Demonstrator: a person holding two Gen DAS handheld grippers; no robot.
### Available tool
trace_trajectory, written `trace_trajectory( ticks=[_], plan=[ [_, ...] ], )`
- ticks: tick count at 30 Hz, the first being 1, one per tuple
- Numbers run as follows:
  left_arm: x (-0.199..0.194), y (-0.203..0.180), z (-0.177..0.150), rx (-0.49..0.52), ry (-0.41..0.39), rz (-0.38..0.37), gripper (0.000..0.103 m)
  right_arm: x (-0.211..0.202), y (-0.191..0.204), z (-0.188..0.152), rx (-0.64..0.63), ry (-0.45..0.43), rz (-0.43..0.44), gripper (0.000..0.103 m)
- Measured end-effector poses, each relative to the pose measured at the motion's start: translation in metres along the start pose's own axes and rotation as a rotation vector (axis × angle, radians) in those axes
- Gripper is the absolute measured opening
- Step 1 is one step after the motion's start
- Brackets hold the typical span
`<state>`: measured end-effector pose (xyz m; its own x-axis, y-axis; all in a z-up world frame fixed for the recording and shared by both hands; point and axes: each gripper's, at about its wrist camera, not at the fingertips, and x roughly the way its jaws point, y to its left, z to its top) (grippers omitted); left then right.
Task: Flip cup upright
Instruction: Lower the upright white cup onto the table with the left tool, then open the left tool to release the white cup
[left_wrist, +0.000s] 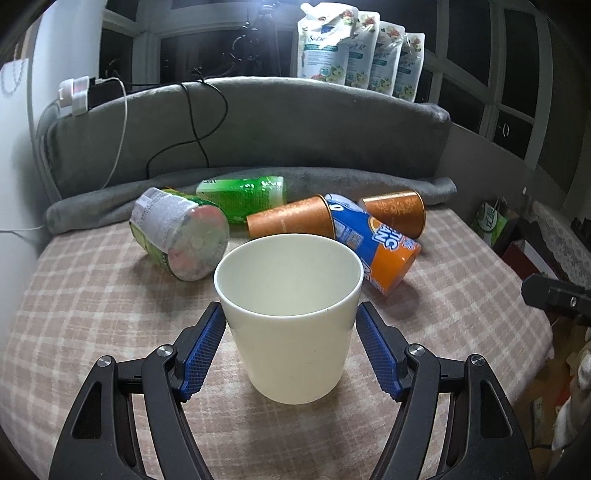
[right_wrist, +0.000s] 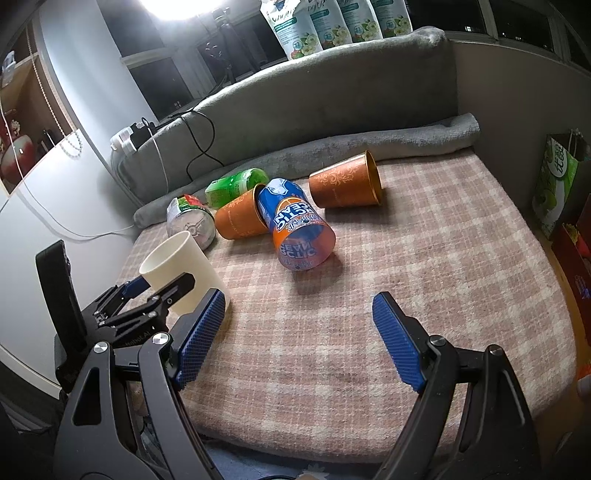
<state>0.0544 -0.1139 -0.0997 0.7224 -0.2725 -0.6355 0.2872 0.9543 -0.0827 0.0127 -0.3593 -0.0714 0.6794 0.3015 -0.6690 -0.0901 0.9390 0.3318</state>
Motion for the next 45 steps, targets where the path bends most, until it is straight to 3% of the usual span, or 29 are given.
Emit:
trace_trajectory(
  ticks=[9, 45],
  plan=[
    [-0.002, -0.007, -0.005, 0.039, 0.001, -0.005, 0.073, -0.002, 0.002, -0.001, -0.001, -0.005, -0.001, 0.085],
    [-0.018, 0.001, -0.02, 0.0, 0.048, -0.079, 0.073, -0.009, 0.019, -0.001, -0.042, -0.033, -0.001, 0.085]
  ],
)
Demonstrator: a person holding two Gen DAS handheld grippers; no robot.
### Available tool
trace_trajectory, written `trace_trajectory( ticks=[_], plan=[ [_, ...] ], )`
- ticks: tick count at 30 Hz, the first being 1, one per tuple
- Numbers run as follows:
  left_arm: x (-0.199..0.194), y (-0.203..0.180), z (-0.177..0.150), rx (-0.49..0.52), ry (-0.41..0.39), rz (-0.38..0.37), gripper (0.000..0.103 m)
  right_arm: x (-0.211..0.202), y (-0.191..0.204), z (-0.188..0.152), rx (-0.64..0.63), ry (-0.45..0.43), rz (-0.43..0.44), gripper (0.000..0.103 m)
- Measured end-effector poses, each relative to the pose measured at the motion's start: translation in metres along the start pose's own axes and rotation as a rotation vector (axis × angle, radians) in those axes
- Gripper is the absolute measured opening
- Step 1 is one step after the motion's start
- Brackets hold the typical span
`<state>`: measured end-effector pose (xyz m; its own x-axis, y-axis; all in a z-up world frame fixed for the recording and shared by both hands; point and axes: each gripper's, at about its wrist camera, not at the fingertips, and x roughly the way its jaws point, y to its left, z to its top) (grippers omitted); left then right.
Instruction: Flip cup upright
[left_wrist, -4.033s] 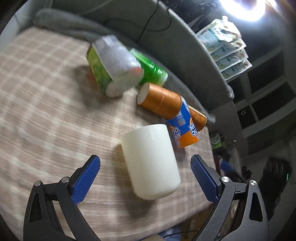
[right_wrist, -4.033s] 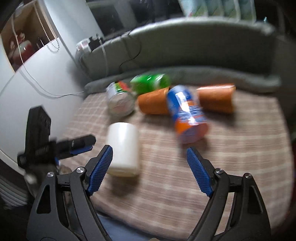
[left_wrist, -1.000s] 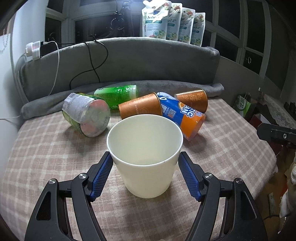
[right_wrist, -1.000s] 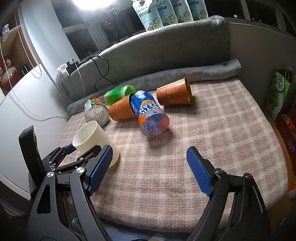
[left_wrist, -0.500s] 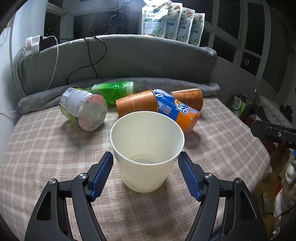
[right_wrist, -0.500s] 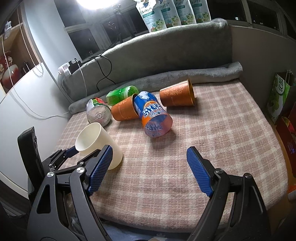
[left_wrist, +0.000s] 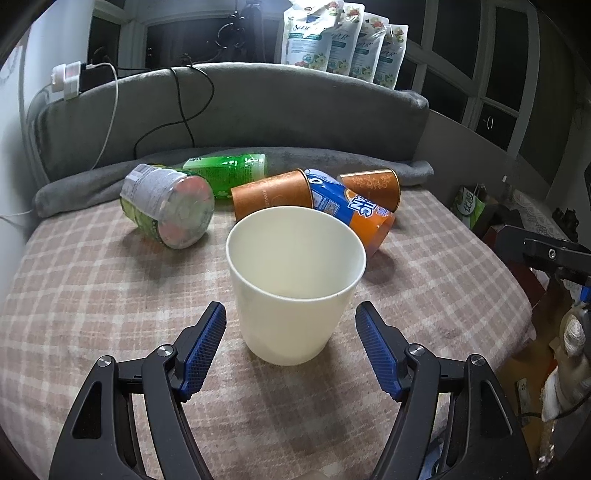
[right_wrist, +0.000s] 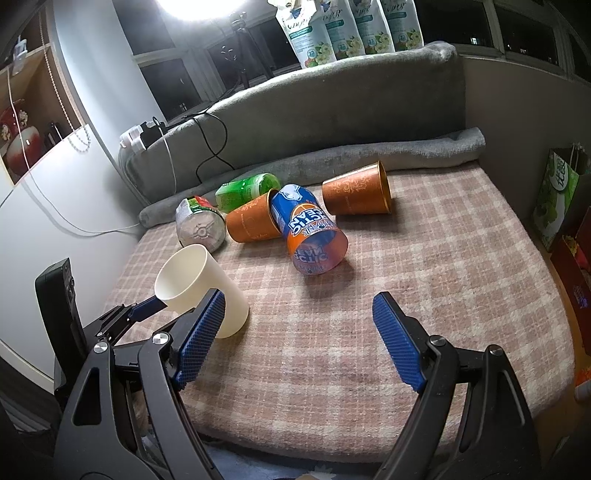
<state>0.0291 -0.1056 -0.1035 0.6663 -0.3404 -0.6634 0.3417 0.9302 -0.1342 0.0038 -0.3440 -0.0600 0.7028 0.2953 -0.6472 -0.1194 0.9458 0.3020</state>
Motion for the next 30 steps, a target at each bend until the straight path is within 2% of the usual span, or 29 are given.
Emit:
trace_trajectory(
  ticks=[13, 22, 25, 30],
  plan=[
    [-0.028, 0.013, -0.01, -0.022, -0.021, 0.009, 0.073, 0.0, 0.008, -0.003, -0.059, -0.041, -0.036, 0.085],
    [-0.055, 0.03, -0.008, -0.073, -0.109, 0.09, 0.076, 0.001, 0.014, -0.007, -0.128, -0.116, -0.111, 0.085],
    [-0.064, 0.032, -0.006, -0.075, -0.149, 0.121, 0.079, -0.001, 0.018, -0.01, -0.152, -0.157, -0.14, 0.091],
    [-0.077, 0.033, -0.003, -0.068, -0.21, 0.167, 0.08, -0.006, 0.024, -0.013, -0.177, -0.21, -0.178, 0.092]
  ],
)
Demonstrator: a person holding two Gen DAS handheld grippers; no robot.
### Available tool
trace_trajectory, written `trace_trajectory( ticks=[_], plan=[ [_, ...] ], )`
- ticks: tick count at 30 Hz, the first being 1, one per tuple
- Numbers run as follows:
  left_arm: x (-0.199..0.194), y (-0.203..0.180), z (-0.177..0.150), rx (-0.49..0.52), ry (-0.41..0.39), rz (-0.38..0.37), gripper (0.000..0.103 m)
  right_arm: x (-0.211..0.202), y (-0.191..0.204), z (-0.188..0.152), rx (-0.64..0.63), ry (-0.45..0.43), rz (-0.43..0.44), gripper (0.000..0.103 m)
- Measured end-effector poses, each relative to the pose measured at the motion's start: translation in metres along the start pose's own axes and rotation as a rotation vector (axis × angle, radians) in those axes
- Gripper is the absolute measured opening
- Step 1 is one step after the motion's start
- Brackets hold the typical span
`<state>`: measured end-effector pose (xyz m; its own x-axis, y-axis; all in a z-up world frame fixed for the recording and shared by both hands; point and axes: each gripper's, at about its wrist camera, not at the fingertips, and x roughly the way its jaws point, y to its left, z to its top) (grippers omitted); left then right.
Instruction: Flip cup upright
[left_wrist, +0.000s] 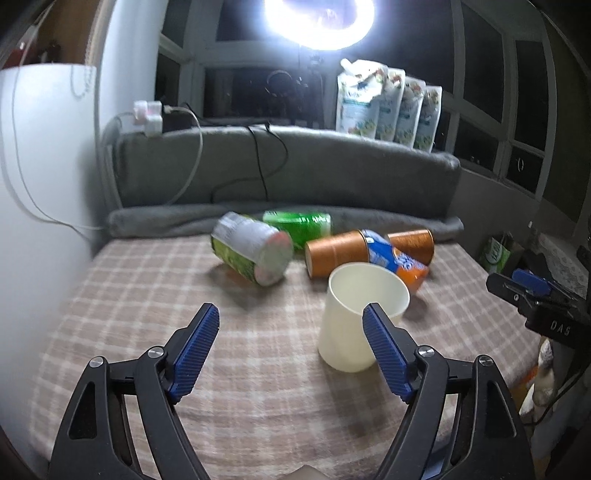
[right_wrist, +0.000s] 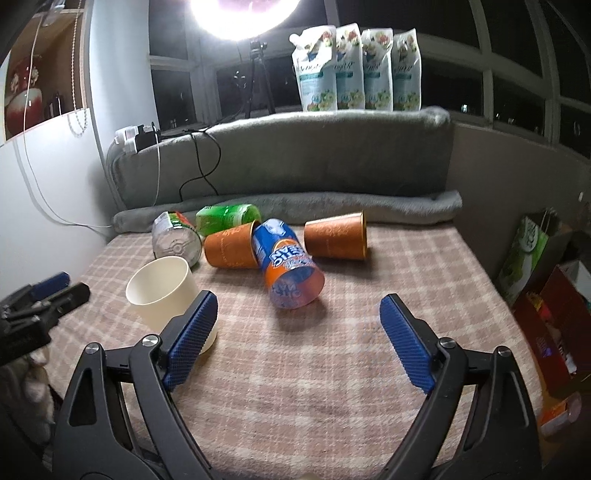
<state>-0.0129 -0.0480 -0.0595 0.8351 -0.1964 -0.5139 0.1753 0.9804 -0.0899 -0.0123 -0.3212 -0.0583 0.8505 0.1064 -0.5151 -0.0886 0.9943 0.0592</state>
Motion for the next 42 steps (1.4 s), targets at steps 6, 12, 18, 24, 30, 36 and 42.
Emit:
trace_trajectory(
  ticks=[6, 12, 18, 24, 30, 36, 42],
  plan=[
    [-0.008, 0.001, 0.002, -0.001, -0.039, 0.021, 0.081, -0.01, 0.002, -0.002, -0.003, -0.076, -0.037, 0.103],
    [-0.016, 0.001, 0.006, -0.003, -0.078, 0.06, 0.081, -0.021, 0.005, 0.001, -0.005, -0.145, -0.064, 0.103],
    [-0.025, 0.001, 0.01, -0.006, -0.126, 0.09, 0.081, -0.025, 0.008, 0.003, -0.014, -0.174, -0.073, 0.103],
    [-0.027, 0.001, 0.01, -0.007, -0.127, 0.09, 0.081, -0.026, 0.009, 0.003, -0.013, -0.175, -0.075, 0.103],
    [-0.028, -0.002, 0.009, -0.002, -0.121, 0.085, 0.081, -0.026, 0.008, 0.005, -0.004, -0.182, -0.084, 0.103],
    [-0.028, -0.004, 0.008, 0.002, -0.115, 0.081, 0.081, -0.026, 0.007, 0.005, -0.005, -0.181, -0.086, 0.103],
    [-0.028, -0.005, 0.008, 0.0, -0.114, 0.079, 0.081, -0.026, 0.007, 0.005, -0.004, -0.181, -0.087, 0.103]
  ],
)
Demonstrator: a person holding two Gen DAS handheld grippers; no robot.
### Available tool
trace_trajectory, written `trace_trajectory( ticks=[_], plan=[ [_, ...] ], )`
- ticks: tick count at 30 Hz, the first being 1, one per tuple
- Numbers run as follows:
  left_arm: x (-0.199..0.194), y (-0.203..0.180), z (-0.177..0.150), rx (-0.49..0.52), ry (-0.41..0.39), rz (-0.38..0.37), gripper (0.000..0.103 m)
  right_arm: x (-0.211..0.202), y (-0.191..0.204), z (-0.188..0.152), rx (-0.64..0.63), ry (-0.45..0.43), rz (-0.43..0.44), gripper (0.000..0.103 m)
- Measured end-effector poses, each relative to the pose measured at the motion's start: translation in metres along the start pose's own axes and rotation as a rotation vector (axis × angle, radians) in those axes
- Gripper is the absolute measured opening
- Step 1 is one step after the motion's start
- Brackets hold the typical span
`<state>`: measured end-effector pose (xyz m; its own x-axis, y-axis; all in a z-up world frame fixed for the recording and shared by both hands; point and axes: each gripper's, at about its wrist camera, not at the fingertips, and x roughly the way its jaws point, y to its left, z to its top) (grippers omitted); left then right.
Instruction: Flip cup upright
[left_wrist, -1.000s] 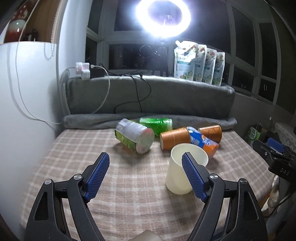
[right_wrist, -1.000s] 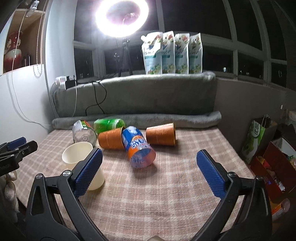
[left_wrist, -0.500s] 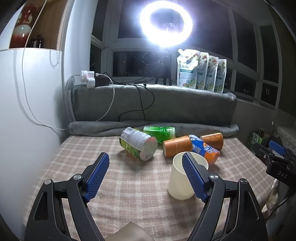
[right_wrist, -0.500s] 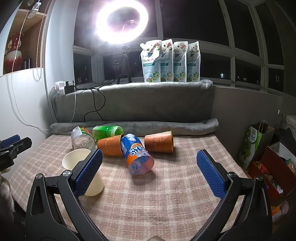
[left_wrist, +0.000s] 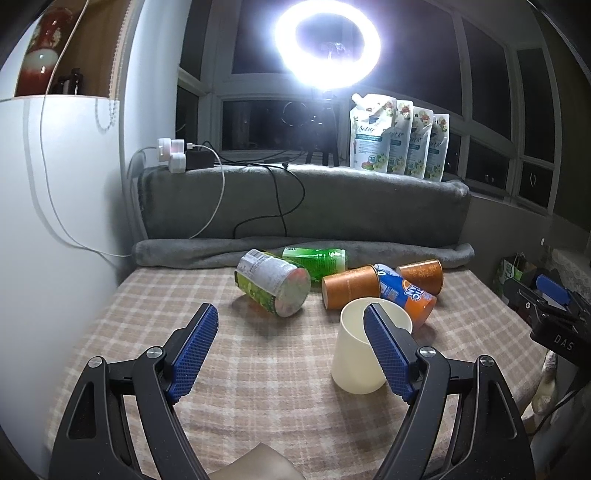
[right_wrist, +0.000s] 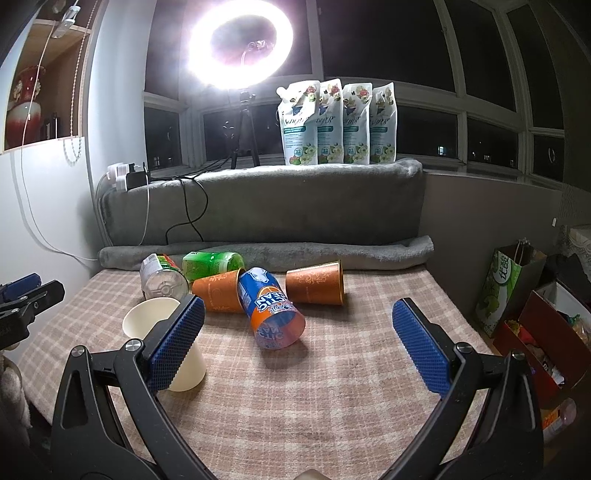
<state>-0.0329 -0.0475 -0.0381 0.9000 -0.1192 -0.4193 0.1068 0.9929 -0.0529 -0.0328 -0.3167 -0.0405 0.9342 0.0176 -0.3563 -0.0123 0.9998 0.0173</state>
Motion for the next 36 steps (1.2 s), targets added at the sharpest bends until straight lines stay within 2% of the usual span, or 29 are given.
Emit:
trace_trajectory(
  ticks=[36],
  plan=[
    [0.0011, 0.0011, -0.0018, 0.006, 0.003, 0.001, 0.081, -0.0001, -0.0022, -0.0025, 0.001, 0.005, 0.0, 0.103]
  ],
)
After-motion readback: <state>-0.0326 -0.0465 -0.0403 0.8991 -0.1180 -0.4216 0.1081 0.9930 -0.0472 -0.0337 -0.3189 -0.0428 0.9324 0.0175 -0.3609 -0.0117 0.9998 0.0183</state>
